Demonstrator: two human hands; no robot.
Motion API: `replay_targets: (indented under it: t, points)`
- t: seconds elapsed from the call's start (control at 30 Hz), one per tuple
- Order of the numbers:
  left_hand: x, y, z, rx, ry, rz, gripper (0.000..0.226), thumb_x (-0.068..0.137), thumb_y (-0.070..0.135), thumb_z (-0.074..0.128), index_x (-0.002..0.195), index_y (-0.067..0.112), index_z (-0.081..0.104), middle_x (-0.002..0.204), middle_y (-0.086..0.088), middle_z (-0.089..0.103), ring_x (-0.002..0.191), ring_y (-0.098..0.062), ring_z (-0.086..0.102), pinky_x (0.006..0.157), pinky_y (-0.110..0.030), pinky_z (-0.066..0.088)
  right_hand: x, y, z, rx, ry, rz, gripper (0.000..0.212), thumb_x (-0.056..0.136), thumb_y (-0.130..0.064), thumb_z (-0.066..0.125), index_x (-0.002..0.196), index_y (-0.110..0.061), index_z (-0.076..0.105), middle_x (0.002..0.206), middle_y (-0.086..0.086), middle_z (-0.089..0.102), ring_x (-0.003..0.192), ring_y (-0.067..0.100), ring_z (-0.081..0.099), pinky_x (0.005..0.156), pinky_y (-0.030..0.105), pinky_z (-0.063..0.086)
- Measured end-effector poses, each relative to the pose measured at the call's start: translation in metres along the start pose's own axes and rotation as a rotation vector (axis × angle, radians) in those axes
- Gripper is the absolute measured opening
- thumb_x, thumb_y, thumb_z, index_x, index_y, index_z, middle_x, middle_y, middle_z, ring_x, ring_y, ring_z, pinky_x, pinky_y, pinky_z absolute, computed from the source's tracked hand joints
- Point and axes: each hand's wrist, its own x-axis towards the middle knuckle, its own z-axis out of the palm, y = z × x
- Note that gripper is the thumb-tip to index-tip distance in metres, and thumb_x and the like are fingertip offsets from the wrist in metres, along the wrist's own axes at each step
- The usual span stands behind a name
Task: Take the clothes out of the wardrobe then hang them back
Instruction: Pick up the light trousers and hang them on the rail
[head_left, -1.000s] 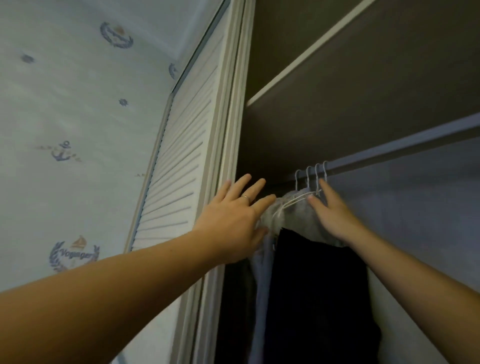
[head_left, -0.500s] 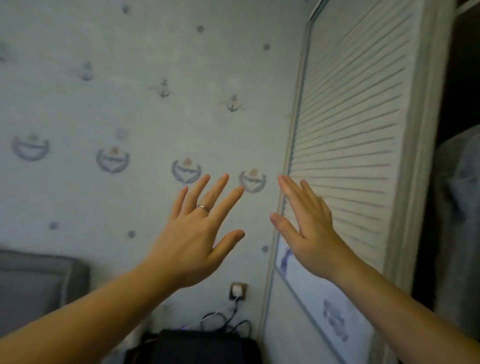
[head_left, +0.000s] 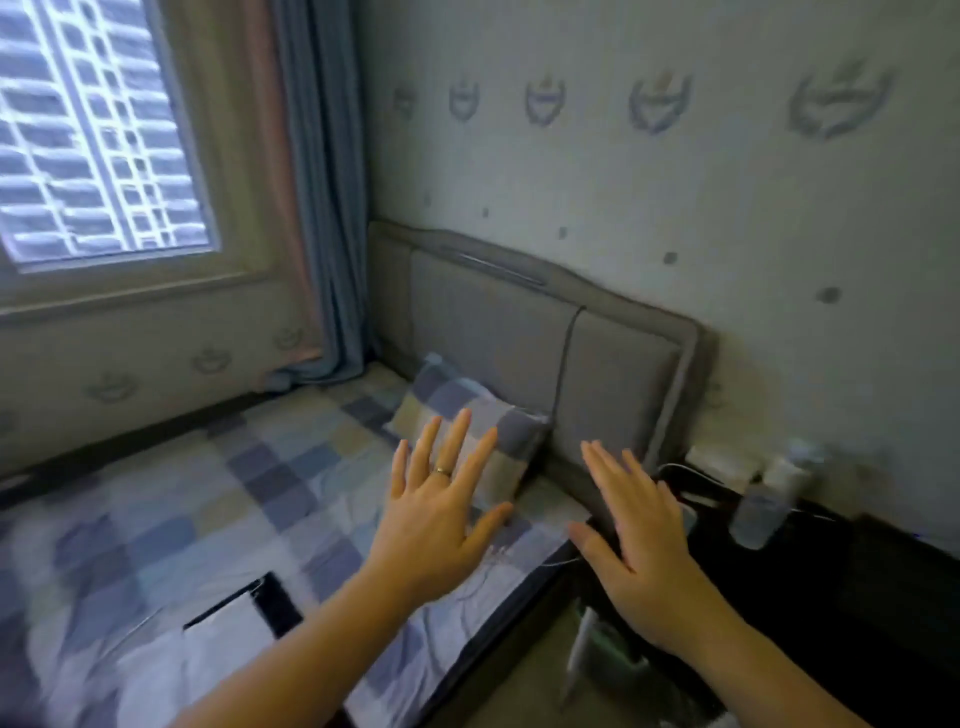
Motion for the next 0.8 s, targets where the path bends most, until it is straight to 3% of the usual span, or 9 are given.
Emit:
replay_targets:
  t: [0.13, 0.37, 0.63, 0.8]
  points:
    - [-0.056, -0.091, 0.019, 0.043, -0.089, -0.276, 0.073, 0.091, 0.077, 0.007, 0.153, 0.045, -0.014, 0.161, 0.012, -0.025, 0.146, -0.017, -0.031, 0.121, -0.047, -0.012, 0.052, -0.034, 0.097, 0.099, -0.146, -0.082, 0.075, 0.077, -0.086, 0.003, 0.145, -0.056, -0.006, 0.150, -0.041, -0.013, 0.143, -0.005, -0.019, 0.119, 0.042, -0.006]
    - [-0.113, -0.210, 0.043, 0.066, -0.172, -0.703, 0.086, 0.077, 0.084, -0.011, 0.153, 0.045, -0.009, 0.161, 0.013, -0.021, 0.150, -0.019, -0.023, 0.122, -0.049, -0.003, 0.142, -0.084, 0.229, 0.161, -0.438, -0.199, 0.083, 0.077, -0.084, 0.005, 0.151, -0.048, -0.006, 0.154, -0.033, -0.010, 0.147, 0.004, -0.014, 0.121, 0.044, -0.004]
    - [-0.122, -0.318, 0.052, 0.083, -0.232, -1.067, 0.095, 0.076, 0.085, -0.003, 0.157, 0.036, 0.007, 0.166, 0.003, -0.005, 0.152, -0.023, -0.009, 0.121, -0.045, 0.001, 0.254, -0.130, 0.324, 0.190, -0.687, -0.255, 0.069, 0.092, -0.064, 0.026, 0.153, -0.043, 0.001, 0.160, -0.021, 0.006, 0.150, 0.009, -0.003, 0.120, 0.046, 0.005]
    - [-0.143, -0.368, 0.061, 0.053, -0.211, -1.253, 0.090, 0.079, 0.076, 0.004, 0.158, 0.033, 0.011, 0.166, 0.005, 0.002, 0.152, -0.022, -0.003, 0.120, -0.045, 0.009, 0.295, -0.154, 0.387, 0.158, -0.831, -0.312, 0.070, 0.092, -0.067, 0.024, 0.154, -0.041, 0.006, 0.160, -0.021, 0.008, 0.150, 0.010, 0.000, 0.120, 0.043, 0.005]
